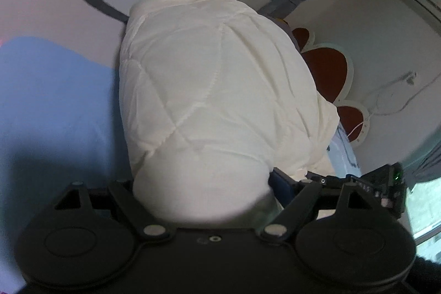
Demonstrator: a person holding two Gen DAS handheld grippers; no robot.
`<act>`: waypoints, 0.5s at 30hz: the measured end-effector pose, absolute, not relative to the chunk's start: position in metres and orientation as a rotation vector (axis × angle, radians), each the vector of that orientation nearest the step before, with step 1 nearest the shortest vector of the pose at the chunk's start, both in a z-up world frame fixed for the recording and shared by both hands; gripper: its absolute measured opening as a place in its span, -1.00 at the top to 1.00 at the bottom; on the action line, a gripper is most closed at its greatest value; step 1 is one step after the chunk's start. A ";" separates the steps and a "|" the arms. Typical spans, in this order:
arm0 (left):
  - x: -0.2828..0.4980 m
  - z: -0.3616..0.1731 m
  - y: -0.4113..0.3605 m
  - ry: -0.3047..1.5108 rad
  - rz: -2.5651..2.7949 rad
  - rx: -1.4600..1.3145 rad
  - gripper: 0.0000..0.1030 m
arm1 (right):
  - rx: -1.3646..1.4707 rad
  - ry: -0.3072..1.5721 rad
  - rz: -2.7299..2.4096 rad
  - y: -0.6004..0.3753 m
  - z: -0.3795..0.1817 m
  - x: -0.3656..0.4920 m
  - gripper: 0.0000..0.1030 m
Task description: Fold large clothes
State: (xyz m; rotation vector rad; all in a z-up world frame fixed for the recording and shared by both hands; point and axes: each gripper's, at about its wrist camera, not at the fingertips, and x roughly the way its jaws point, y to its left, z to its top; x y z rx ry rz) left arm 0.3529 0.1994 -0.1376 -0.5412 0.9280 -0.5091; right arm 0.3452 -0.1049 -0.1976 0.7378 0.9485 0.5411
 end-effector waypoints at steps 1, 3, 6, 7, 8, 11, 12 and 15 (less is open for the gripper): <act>0.355 -0.138 0.200 0.931 -0.510 -0.538 -0.73 | 0.735 0.952 0.539 -0.101 -0.194 0.345 -0.32; 0.364 -0.136 0.200 0.947 -0.503 -0.532 -0.81 | 0.716 0.951 0.522 -0.101 -0.187 0.343 -0.50; 0.362 -0.124 0.202 0.949 -0.495 -0.500 -0.82 | 0.642 0.922 0.462 -0.106 -0.167 0.326 -0.72; 0.361 -0.119 0.210 0.940 -0.489 -0.484 -0.81 | 0.630 0.903 0.443 -0.116 -0.160 0.322 -0.72; 0.356 -0.113 0.218 0.920 -0.478 -0.468 -0.81 | 0.616 0.882 0.409 -0.125 -0.152 0.316 -0.72; 0.349 -0.098 0.246 0.866 -0.436 -0.485 -0.79 | 0.598 0.802 0.339 -0.146 -0.126 0.311 -0.72; 0.350 -0.093 0.256 0.832 -0.418 -0.509 -0.77 | 0.589 0.770 0.323 -0.147 -0.116 0.312 -0.72; 0.366 -0.077 0.262 0.762 -0.394 -0.525 -0.52 | 0.507 0.682 0.333 -0.129 -0.085 0.323 -0.26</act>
